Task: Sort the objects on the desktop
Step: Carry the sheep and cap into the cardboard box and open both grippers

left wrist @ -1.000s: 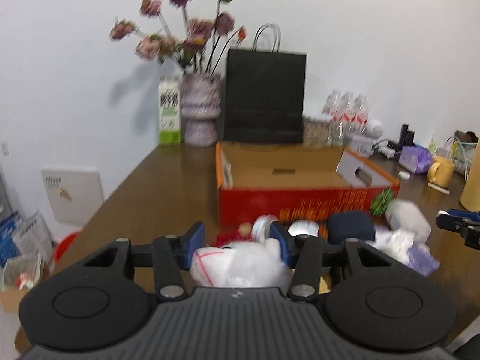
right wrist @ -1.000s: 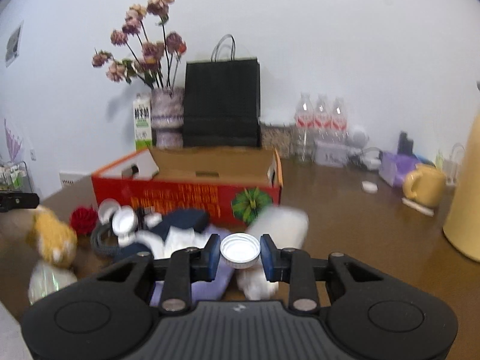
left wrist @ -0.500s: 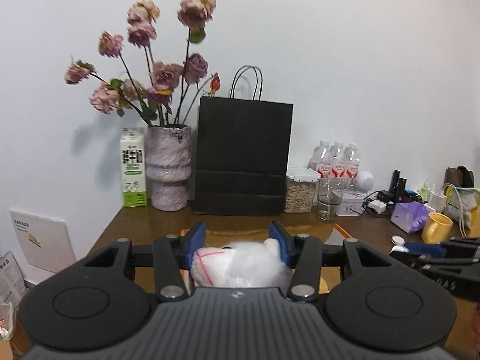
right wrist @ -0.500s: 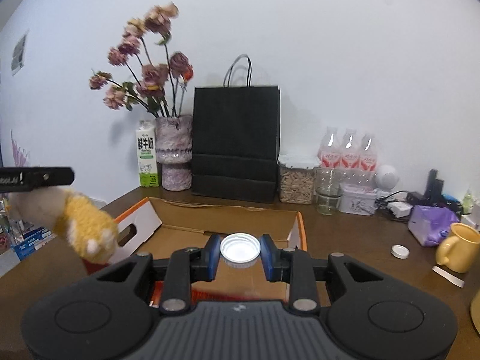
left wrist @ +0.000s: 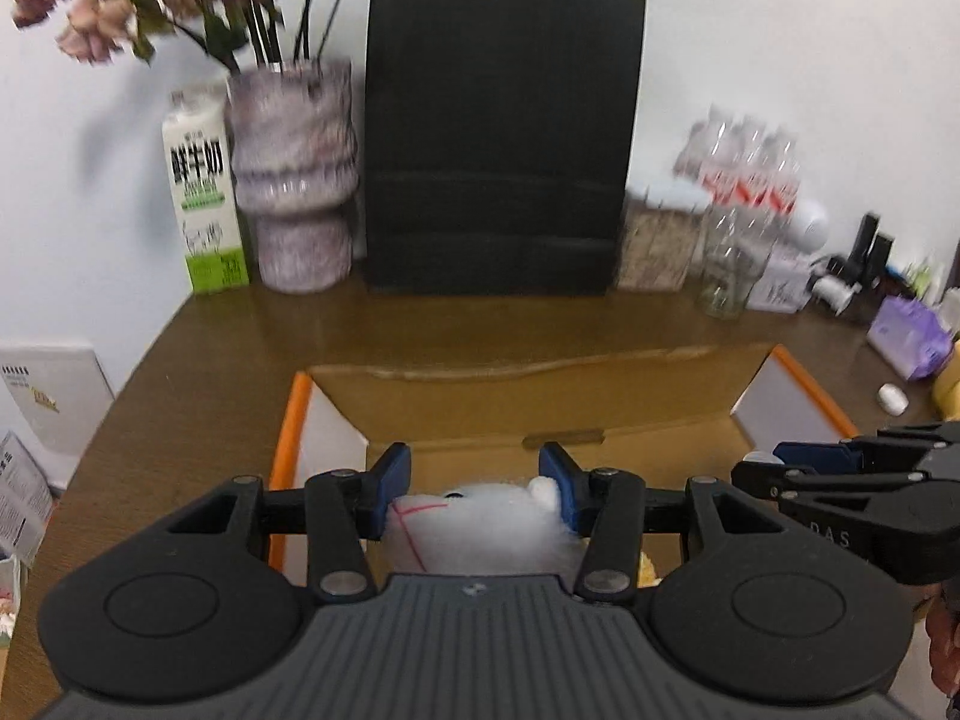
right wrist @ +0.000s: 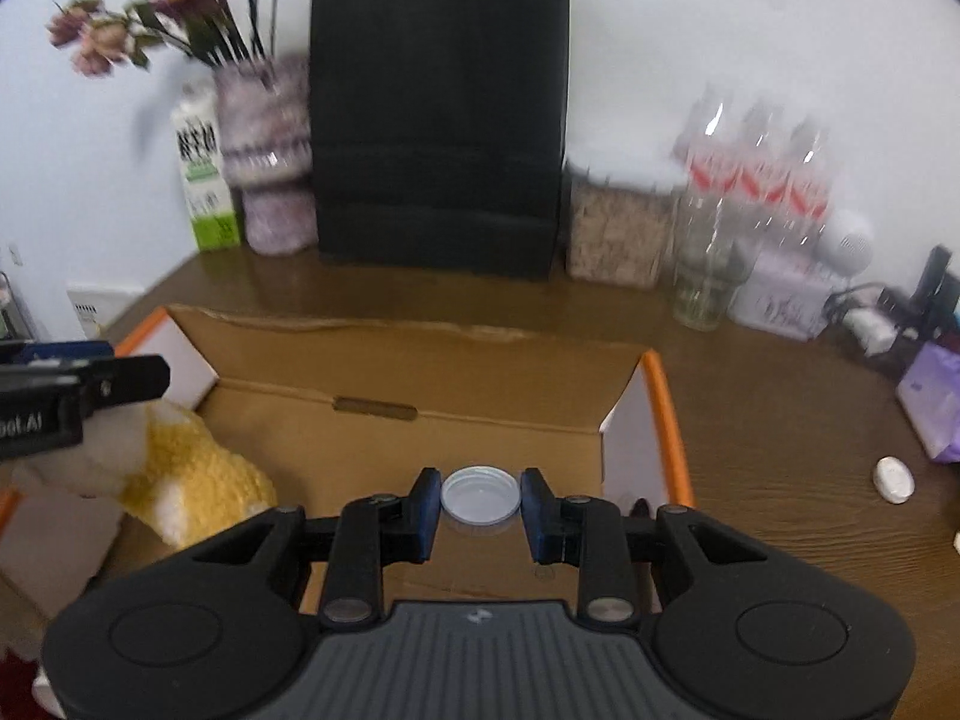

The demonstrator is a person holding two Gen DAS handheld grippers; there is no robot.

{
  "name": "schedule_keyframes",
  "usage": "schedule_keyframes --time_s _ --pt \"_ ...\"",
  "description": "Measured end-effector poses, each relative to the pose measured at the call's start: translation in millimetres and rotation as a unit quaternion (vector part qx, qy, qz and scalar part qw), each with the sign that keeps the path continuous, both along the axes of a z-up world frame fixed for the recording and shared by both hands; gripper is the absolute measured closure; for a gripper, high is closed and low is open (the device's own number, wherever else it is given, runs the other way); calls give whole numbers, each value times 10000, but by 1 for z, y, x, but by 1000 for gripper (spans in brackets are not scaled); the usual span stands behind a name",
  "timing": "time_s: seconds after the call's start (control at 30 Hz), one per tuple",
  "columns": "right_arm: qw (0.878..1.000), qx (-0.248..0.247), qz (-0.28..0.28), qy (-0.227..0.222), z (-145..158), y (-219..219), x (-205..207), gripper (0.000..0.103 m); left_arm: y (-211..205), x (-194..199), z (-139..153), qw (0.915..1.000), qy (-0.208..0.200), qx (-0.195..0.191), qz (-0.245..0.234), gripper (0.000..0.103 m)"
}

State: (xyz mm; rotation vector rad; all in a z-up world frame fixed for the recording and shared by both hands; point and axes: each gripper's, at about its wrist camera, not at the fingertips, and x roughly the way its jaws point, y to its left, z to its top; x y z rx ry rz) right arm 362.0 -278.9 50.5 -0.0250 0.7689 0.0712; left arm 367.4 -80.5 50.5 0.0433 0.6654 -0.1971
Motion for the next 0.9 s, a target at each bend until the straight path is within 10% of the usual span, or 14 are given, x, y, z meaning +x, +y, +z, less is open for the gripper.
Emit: schedule_keyframes --time_s 0.23,0.3,0.37,0.9 --pt "9992 -54 12 402 -16 4 18 68 -2 6 -5 9998 50 186 -28 37" --pt "9993 -39 -5 374 -13 3 16 26 -5 4 -4 9998 19 183 -32 11" --pt "9996 -85 -37 260 -9 2 11 10 -6 0 -1 9998 -111 158 -35 0" --pt "9989 103 51 -450 48 -13 -61 3 -2 -70 49 9951 -978 121 -44 0"
